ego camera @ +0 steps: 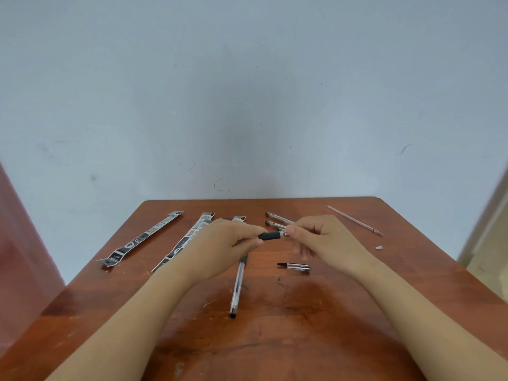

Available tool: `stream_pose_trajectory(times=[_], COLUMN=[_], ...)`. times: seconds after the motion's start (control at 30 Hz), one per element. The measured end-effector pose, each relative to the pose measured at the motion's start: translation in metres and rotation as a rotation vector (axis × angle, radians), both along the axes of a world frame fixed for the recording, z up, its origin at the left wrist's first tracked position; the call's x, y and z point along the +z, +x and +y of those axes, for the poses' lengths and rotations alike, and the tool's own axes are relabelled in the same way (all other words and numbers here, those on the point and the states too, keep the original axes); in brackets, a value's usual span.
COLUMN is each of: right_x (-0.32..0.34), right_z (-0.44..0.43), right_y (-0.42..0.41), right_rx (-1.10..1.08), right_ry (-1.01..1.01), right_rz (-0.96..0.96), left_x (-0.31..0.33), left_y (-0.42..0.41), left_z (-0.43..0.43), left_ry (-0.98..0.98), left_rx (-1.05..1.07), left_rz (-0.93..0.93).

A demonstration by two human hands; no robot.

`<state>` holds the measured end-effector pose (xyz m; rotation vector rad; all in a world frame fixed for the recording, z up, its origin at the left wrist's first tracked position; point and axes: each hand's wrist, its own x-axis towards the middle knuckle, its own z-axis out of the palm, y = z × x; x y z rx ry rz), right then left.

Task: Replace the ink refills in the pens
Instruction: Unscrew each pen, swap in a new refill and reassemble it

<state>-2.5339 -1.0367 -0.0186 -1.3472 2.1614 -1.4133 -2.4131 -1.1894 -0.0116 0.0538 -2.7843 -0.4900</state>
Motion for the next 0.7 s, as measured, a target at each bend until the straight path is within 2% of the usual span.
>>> stream_pose_trajectory(times=[0.23, 0.3, 0.4, 0.47, 0.7], right_x=[0.004, 0.005, 0.005, 0.003, 0.000], right_z=[0.004, 0.007, 0.010, 0.011, 0.011], right_y=[-0.009, -0.013, -0.019, -0.022, -0.017], right_rx=[-0.099, -0.168, -0.244, -0.202, -0.059], right_ry=[-0.114, -0.092, 0.199, 0.384, 0.653], right_rz=[-0.104, -0.039, 0.335, 0.488, 0.495], left_x=[0.000, -0.001, -0.001, -0.002, -0.002], left_y=[-0.001, -0.002, -0.003, -0.003, -0.002], left_z=[-0.004, -0.005, -0.005, -0.005, -0.004], left_ry=[0.033, 0.035, 0.010, -0.031, -0.144], left_rx=[0.038, 0.052, 0.072, 0.083, 0.112], left_rz=[0.033, 0.037, 0.044, 0.039, -0.015])
